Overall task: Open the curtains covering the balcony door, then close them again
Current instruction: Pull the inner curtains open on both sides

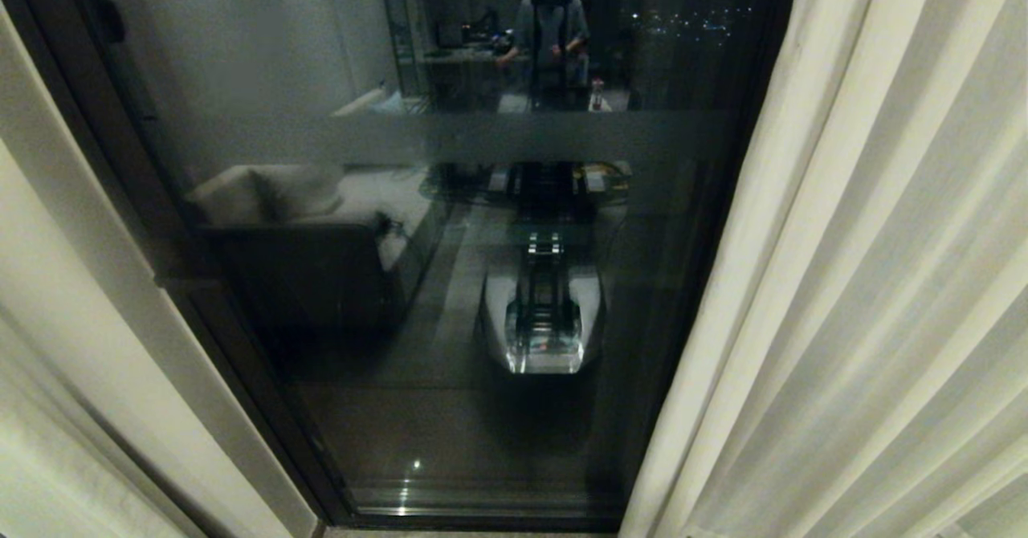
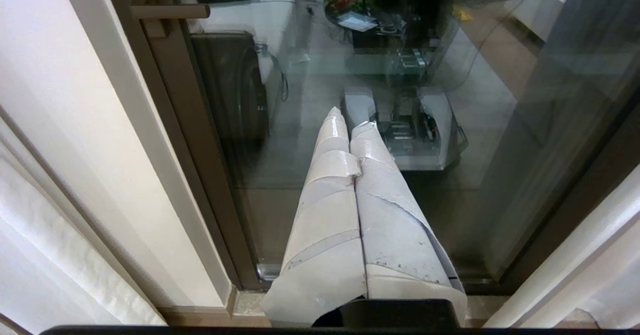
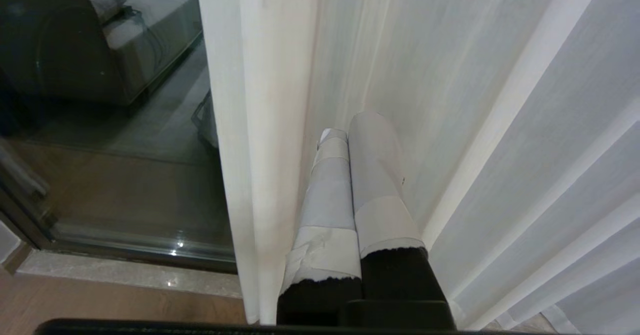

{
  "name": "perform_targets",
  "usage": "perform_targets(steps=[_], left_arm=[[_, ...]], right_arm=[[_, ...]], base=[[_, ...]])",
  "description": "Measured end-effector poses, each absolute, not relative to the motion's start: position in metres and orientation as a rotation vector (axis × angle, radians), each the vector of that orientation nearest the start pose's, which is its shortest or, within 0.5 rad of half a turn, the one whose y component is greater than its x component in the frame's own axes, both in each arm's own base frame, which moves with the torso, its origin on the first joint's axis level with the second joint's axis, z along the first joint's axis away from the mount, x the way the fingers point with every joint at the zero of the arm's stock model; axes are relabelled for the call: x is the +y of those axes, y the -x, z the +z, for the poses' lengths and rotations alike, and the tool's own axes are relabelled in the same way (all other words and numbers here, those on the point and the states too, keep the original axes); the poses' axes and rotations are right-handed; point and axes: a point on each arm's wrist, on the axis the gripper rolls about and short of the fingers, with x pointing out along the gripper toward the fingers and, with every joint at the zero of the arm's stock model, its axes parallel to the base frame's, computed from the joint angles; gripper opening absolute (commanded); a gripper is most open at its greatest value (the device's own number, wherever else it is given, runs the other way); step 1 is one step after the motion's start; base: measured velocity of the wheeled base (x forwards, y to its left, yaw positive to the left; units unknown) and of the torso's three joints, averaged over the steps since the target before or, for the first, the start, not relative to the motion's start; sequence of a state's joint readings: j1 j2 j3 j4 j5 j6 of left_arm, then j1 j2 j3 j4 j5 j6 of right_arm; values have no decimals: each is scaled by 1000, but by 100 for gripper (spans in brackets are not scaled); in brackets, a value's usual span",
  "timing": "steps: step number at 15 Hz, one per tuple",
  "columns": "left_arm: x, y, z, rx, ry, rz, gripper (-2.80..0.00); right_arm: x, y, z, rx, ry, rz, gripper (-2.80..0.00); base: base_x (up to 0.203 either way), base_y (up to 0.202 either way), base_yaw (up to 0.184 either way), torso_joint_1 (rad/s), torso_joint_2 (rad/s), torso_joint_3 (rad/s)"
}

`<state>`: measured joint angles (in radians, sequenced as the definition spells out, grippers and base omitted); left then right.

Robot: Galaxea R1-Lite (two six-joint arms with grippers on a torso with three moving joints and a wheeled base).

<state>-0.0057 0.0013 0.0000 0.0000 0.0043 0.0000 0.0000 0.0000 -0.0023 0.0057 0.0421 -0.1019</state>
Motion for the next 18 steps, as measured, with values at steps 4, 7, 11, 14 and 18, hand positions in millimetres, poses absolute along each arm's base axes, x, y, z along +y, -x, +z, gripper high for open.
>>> perform_targets(steps=[4,7,11,14,18], left_arm=[[0,23,76,1,0,-2,-280],[0,23,76,1,0,-2,-280],[0,23,76,1,0,-2,-280],[0,23,76,1,0,-2,-280],[0,23,76,1,0,-2,-280]], right_arm=[[1,23,76,1,102,42,-280],[1,23,75,2,102,42,-280],[1,23,76,1,102,42,-280],[1,23,75,2,103,45,-280],[1,23,76,1,98,44,-280]], base=[[0,0,0,0,0,0],[0,0,0,0,0,0],[0,0,0,0,0,0],[0,0,0,0,0,0],[0,0,0,0,0,0]])
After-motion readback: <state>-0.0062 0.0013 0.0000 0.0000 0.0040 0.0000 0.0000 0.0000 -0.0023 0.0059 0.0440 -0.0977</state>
